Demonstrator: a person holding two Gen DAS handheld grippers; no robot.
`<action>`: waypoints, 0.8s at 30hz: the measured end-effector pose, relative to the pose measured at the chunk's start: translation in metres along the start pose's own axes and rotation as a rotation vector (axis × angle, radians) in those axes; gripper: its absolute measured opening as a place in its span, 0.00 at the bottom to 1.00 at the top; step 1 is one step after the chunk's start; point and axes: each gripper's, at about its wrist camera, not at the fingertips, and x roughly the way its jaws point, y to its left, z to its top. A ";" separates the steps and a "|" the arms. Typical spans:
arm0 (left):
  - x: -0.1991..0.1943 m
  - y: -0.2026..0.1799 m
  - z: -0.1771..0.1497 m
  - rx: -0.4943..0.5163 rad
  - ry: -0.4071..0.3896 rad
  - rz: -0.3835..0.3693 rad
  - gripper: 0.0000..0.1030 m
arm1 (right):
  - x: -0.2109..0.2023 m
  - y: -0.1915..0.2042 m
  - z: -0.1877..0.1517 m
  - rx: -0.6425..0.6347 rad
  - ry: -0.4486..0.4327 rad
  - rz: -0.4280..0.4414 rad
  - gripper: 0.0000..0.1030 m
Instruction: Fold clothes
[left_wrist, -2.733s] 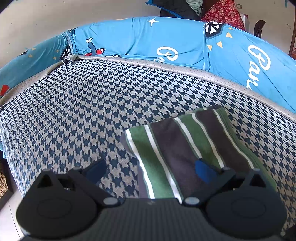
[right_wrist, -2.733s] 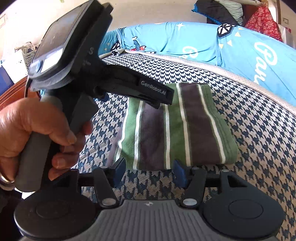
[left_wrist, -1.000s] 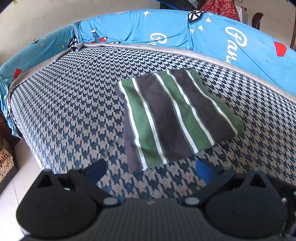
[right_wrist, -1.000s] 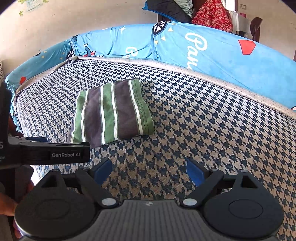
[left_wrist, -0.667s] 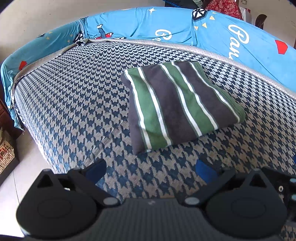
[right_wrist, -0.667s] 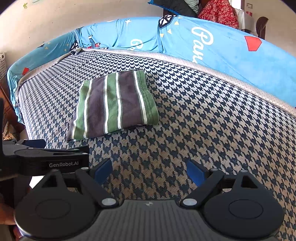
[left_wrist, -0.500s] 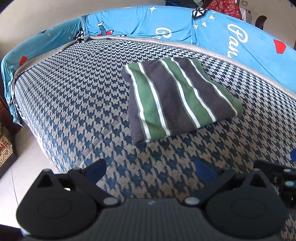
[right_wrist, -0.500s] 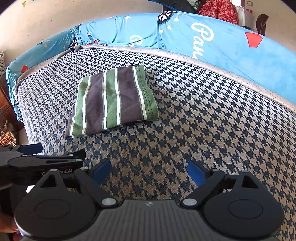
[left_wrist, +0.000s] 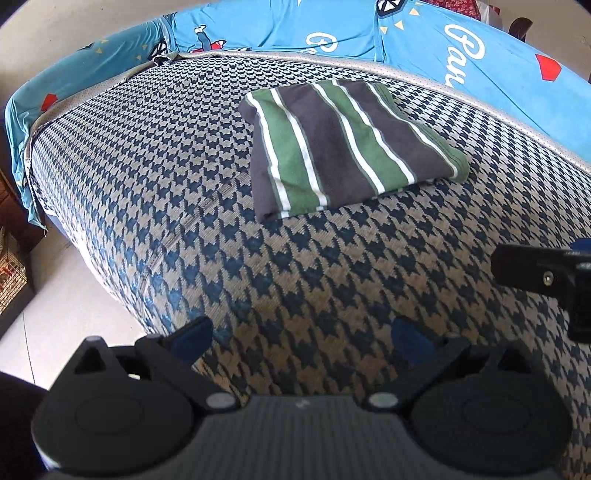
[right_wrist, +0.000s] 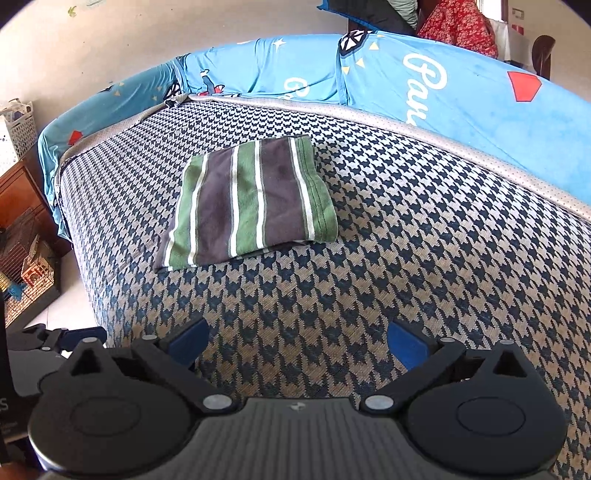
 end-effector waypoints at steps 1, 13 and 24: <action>-0.001 0.000 0.000 -0.006 0.003 0.001 1.00 | 0.000 0.001 0.000 -0.008 0.004 -0.013 1.00; -0.022 -0.014 0.002 -0.014 -0.012 0.022 1.00 | -0.014 -0.007 -0.008 -0.013 -0.024 0.019 1.00; -0.040 -0.012 0.013 -0.015 -0.061 0.062 1.00 | -0.021 -0.013 -0.012 -0.001 -0.057 0.035 1.00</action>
